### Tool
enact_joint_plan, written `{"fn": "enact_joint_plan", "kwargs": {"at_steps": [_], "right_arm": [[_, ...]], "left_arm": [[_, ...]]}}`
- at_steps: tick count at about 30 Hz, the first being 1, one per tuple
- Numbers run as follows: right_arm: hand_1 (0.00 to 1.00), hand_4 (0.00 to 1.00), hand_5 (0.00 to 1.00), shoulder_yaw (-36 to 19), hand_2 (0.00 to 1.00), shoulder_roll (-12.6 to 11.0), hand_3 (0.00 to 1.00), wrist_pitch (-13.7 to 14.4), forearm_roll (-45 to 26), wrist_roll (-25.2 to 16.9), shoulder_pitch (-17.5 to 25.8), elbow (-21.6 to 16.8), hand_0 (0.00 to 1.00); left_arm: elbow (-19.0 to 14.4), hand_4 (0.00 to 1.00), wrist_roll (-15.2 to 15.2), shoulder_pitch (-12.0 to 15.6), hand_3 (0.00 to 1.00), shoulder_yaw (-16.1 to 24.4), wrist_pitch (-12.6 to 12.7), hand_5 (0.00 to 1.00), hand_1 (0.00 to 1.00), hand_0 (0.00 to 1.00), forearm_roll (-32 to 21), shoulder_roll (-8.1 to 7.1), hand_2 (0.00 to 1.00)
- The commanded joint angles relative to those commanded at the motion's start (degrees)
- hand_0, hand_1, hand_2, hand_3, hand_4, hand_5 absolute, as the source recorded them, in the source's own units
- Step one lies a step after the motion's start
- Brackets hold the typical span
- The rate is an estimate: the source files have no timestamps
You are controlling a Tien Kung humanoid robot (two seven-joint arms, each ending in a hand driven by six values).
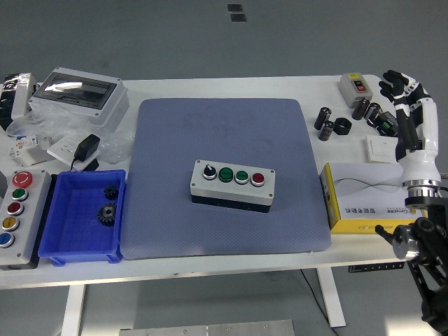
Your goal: Pick up the button,place it on the desk,press the button,press the button
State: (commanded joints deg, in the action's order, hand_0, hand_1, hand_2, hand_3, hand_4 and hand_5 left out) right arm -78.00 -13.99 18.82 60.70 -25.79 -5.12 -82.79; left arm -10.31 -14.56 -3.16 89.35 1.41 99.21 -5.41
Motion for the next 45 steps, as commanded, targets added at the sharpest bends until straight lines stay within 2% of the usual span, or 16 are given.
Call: {"fn": "enact_joint_plan", "kwargs": {"at_steps": [45], "right_arm": [[0.737, 0.810, 0.671, 0.01, 0.744, 0.67, 0.702, -0.53, -0.54, 0.59, -0.10, 1.25, 0.785]], "left_arm": [[0.00, 0.625, -0.50, -0.32, 0.604, 0.34, 0.37, 0.216, 0.517, 0.614, -0.42, 0.70, 0.531]]}}
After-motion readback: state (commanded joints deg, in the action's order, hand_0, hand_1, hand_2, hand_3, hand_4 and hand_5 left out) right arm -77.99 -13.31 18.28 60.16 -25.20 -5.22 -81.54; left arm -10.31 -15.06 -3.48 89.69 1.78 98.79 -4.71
